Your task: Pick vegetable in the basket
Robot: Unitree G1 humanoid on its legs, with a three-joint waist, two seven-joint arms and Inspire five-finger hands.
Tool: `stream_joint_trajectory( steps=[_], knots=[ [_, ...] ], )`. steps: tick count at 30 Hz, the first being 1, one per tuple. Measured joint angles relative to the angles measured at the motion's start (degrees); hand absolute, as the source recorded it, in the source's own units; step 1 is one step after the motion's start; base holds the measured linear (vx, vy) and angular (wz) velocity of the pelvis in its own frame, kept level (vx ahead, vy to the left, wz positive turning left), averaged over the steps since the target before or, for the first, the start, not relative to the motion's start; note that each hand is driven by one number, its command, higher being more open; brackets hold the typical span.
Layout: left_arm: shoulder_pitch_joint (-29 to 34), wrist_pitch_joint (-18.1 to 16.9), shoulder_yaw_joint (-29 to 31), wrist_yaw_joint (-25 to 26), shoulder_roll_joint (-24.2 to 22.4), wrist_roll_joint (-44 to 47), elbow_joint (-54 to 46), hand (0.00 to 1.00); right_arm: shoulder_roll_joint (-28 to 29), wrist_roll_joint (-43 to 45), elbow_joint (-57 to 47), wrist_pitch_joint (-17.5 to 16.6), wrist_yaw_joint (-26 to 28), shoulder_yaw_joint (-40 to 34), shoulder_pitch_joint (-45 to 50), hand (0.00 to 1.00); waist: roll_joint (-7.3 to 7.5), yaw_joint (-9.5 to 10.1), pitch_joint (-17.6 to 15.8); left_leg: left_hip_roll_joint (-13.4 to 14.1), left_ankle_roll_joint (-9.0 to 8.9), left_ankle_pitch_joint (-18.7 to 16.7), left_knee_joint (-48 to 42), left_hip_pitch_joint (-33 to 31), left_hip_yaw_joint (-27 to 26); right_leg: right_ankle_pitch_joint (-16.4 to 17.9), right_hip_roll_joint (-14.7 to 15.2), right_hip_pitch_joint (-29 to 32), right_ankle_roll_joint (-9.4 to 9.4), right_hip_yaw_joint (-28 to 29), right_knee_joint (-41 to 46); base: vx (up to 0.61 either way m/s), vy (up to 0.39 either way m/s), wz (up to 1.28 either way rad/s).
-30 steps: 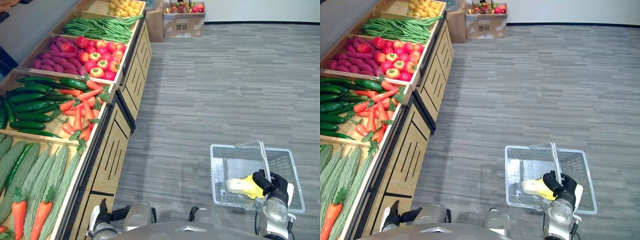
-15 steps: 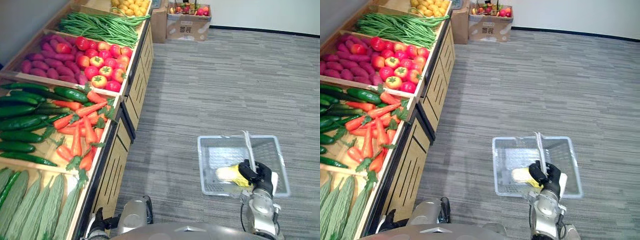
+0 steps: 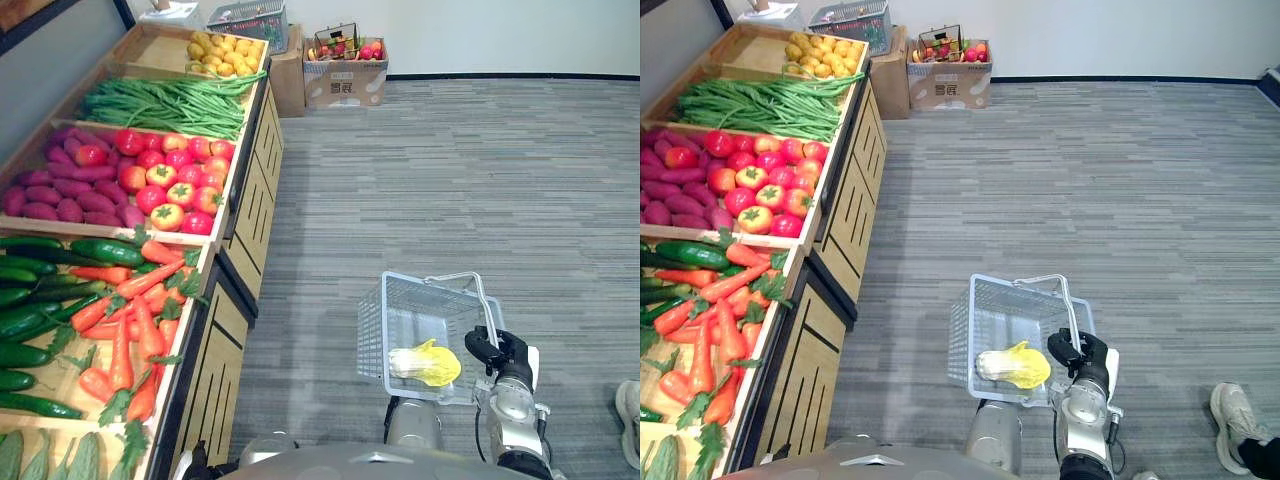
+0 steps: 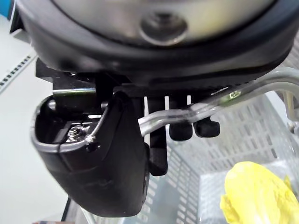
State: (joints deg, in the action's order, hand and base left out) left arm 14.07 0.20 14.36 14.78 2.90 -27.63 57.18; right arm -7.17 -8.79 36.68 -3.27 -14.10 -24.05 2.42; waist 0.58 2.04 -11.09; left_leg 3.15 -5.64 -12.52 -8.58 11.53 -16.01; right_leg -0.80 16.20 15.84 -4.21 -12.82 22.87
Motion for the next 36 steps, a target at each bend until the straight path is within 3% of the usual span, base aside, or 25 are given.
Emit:
stream_joint_trajectory(
  steps=[1,4,9,12,13,16,18,20,23,24,26,27,28,29,30,32,33,36],
  knots=[
    [-0.28,-0.07,-0.06,0.05,-1.28,-0.05,0.39,1.0,-0.08,0.01,-0.32,0.16,-0.12,-0.15,-0.39,0.0,-2.37,0.06,0.77,2.19,-0.38,-0.25,-0.27,-0.5,0.34,0.64,-2.85,-1.41,-0.2,-1.08,-3.32,0.12,-0.207,-0.3],
    [-1.5,-0.39,0.32,0.66,-1.83,-0.88,0.04,1.0,1.37,0.04,-1.17,0.14,-0.16,-0.52,0.49,0.0,-3.17,-0.28,0.77,4.79,-0.45,-1.12,0.03,-1.19,2.36,2.05,-6.34,-1.67,1.94,-2.29,-3.57,0.09,-0.2,-0.09],
    [-2.42,-0.14,2.1,1.0,-3.02,-2.2,1.0,1.0,0.89,0.05,-1.25,0.17,-1.74,-5.1,1.5,0.0,-4.29,-0.71,1.46,5.8,-1.18,-1.9,0.89,-1.04,4.56,4.79,-6.25,-1.46,2.51,-4.41,-0.21,0.08,-0.095,0.21],
    [-2.41,-0.14,2.03,1.06,-3.0,-2.04,1.26,1.0,0.63,0.05,-1.14,0.17,-1.69,-4.95,2.15,0.0,-5.4,-1.25,2.27,7.33,-2.41,-2.74,0.48,-1.09,5.29,8.31,-6.36,-0.62,2.66,-5.5,3.01,0.14,-0.043,0.16],
    [-2.57,-0.18,2.06,1.13,-2.57,-1.75,1.96,1.0,0.65,0.11,-0.77,0.17,-1.69,-4.92,2.4,0.0,-5.51,-1.49,2.51,7.47,-3.57,-2.01,-3.2,-2.21,6.17,9.48,-5.97,-1.08,2.98,-5.88,3.49,0.19,-0.054,0.2],
    [-3.05,-0.35,2.25,1.44,-2.07,-1.17,1.61,1.0,0.14,0.1,-0.27,0.43,-1.41,-5.17,2.57,0.0,-4.46,-1.23,2.25,7.55,-2.63,1.37,-20.77,-9.38,8.85,10.55,-5.17,-4.03,3.33,-6.05,3.62,0.2,-0.138,0.1],
    [-2.96,-0.58,2.2,1.44,-1.79,0.27,0.48,1.0,-0.37,0.21,0.17,0.59,-1.22,-5.26,3.4,0.0,-4.28,-1.13,1.9,9.02,-1.18,8.63,-33.76,-14.15,9.55,11.96,-5.23,-9.9,4.03,-6.99,0.43,0.21,-0.078,0.17],
    [-3.09,-1.64,1.71,2.13,-1.35,0.27,-0.86,1.0,-0.74,0.3,0.29,0.59,-1.43,-6.05,3.41,0.0,-4.19,-0.84,1.86,9.21,0.69,3.9,-37.9,-20.5,8.17,12.54,-5.52,-14.87,4.51,-9.43,-3.39,0.27,-0.121,0.3],
    [-3.26,-1.51,1.34,2.2,-1.29,0.26,-1.58,1.0,-1.07,0.36,0.32,0.47,-1.44,-7.13,2.6,0.0,-4.07,-0.54,1.8,7.66,0.85,3.36,-27.98,-24.02,1.29,12.37,-5.44,-16.46,3.66,-10.68,-5.39,0.21,-0.045,0.17],
    [-3.1,-1.11,0.81,2.05,-1.42,0.19,-1.4,1.0,-1.06,0.37,0.34,0.47,-1.43,-7.26,2.43,0.0,-4.06,-0.64,1.79,6.52,1.05,4.13,-20.61,-23.91,-2.85,12.68,-5.43,-17.38,3.2,-11.21,-5.91,0.28,0.047,0.16],
    [-2.82,-0.75,-0.04,1.73,-2.03,0.0,-1.35,1.0,-1.03,0.37,0.34,0.47,-1.42,-7.58,2.61,0.0,-4.14,-0.92,1.74,4.39,0.96,8.37,-9.61,-22.77,-8.11,13.41,-5.42,-19.25,2.03,-12.28,-6.18,0.32,0.089,0.24],
    [-2.78,-0.31,-0.32,0.98,-2.02,-0.06,-1.19,1.0,-1.04,0.36,0.34,0.47,-1.41,-8.06,2.75,0.0,-4.46,-0.87,1.58,3.06,0.57,13.24,-3.07,-21.21,-10.92,14.23,-5.72,-20.55,0.86,-12.89,-6.2,0.27,0.114,0.21],
    [-2.88,-0.18,-0.36,0.39,-1.98,-0.15,-0.66,1.0,-0.85,0.34,0.5,0.47,-1.41,-8.29,2.64,0.0,-4.49,-0.81,1.36,2.32,5.57,15.85,-0.11,-20.01,-12.0,15.03,-5.89,-21.54,0.05,-12.95,-6.19,0.32,0.167,0.2],
    [-3.41,0.02,-0.34,-0.15,-1.45,-0.17,-0.27,1.0,0.0,0.24,0.85,0.48,-1.36,-8.27,2.25,0.0,-3.02,-0.72,0.74,0.59,6.92,15.86,1.78,-18.71,-12.73,14.99,-4.96,-22.66,-0.3,-12.94,-7.1,0.3,0.162,0.11],
    [-3.53,-0.03,-0.39,-0.05,-1.02,-0.27,-0.43,1.0,0.4,0.16,0.83,0.46,-1.37,-8.23,1.93,0.0,-2.91,-0.74,0.69,-0.05,6.81,15.36,2.05,-18.66,-12.9,14.77,-4.66,-23.07,-0.68,-12.95,-7.94,0.33,0.184,0.07],
    [-4.06,0.14,-0.39,-0.38,-0.56,-2.3,-0.32,1.0,0.74,0.12,1.22,0.47,-1.31,-7.46,0.41,0.0,-1.85,-0.76,-0.38,-1.62,9.73,13.16,-0.12,-19.41,-13.5,13.57,-3.64,-23.82,-2.61,-12.56,-10.55,0.29,0.138,0.02],
    [-4.06,0.17,-0.42,-0.48,-0.47,-2.35,-0.32,1.0,0.74,0.1,1.45,0.48,-1.31,-7.34,0.4,0.0,-1.75,-0.75,-0.43,-2.08,10.35,12.36,-0.65,-19.31,-13.48,13.32,-3.21,-24.39,-3.05,-12.51,-10.79,0.27,0.145,0.14],
    [-4.09,0.14,-0.52,-0.48,-0.35,-2.5,-0.33,1.0,0.67,0.02,2.41,0.49,-1.4,-7.42,0.32,0.0,-1.77,-0.68,-0.38,-4.51,11.03,8.18,-2.34,-18.25,-13.06,13.02,-0.62,-26.16,-3.54,-12.07,-9.72,0.25,0.169,0.19]
  ],
)
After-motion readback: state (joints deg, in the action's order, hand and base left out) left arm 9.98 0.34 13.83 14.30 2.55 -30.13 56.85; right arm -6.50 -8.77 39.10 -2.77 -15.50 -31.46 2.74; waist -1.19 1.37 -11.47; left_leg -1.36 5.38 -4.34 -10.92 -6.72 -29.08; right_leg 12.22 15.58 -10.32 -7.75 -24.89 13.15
